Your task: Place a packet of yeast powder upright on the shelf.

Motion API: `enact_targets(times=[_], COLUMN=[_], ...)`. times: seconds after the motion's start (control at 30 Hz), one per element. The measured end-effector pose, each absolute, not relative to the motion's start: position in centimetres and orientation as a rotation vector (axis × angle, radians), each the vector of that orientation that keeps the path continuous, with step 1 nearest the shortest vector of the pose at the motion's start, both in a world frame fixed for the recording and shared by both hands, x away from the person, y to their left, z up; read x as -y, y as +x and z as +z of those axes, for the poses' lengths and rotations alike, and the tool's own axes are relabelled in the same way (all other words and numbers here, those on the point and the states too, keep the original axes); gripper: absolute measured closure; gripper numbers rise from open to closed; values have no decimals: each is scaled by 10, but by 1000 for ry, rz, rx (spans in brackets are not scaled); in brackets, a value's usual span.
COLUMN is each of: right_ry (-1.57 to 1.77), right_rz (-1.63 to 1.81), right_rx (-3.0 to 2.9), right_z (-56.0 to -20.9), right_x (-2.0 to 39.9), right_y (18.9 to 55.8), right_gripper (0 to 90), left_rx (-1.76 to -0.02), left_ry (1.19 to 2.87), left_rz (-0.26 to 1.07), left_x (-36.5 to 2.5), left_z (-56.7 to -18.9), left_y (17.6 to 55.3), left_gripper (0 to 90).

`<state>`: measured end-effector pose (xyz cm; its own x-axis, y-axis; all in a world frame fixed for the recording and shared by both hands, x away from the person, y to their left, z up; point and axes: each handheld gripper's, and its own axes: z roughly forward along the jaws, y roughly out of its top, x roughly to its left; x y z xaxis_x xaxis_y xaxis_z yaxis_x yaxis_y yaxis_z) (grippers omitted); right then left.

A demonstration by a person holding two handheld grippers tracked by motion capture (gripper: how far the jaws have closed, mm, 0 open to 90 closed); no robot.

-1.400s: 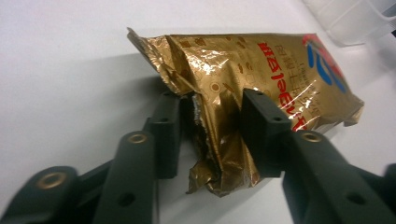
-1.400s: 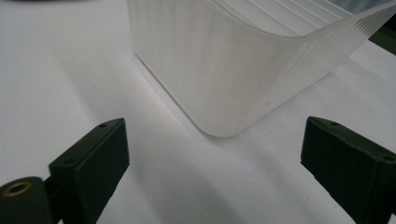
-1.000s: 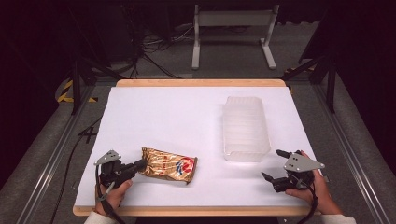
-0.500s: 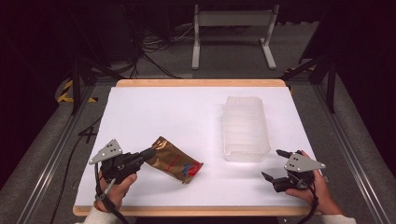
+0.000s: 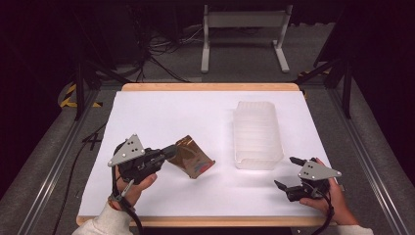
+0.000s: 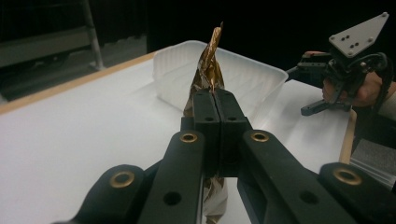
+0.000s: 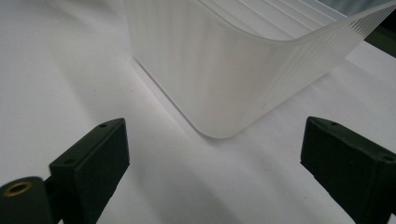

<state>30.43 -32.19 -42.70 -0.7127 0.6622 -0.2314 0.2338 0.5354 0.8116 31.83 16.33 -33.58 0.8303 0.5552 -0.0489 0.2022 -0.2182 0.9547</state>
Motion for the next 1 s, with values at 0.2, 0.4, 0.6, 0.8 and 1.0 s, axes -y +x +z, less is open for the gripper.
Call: enact_targets(times=[0.2,0.4,0.6,0.8,1.0], right_ry=[724,722,721,721,730], right_rz=[1082,1083,1085,1082,1084], right_rx=[-2250,-2250,-2247,-2250,-2247], right_z=[-427,-427,-427,-428,-428], right_x=[322,322,323,323,324], right_y=[304,304,304,304,304], right_gripper=[86,87,87,87,87], left_rx=[-528,-490,-444,-396,-357], left_ry=[1819,1809,1816,1827,1822], left_rz=[354,348,350,358,346], left_x=[-156,-150,-139,-127,-118], left_z=[-333,-320,-307,-297,-288], left_y=[329,341,351,358,367], left_gripper=[892,893,892,893,894])
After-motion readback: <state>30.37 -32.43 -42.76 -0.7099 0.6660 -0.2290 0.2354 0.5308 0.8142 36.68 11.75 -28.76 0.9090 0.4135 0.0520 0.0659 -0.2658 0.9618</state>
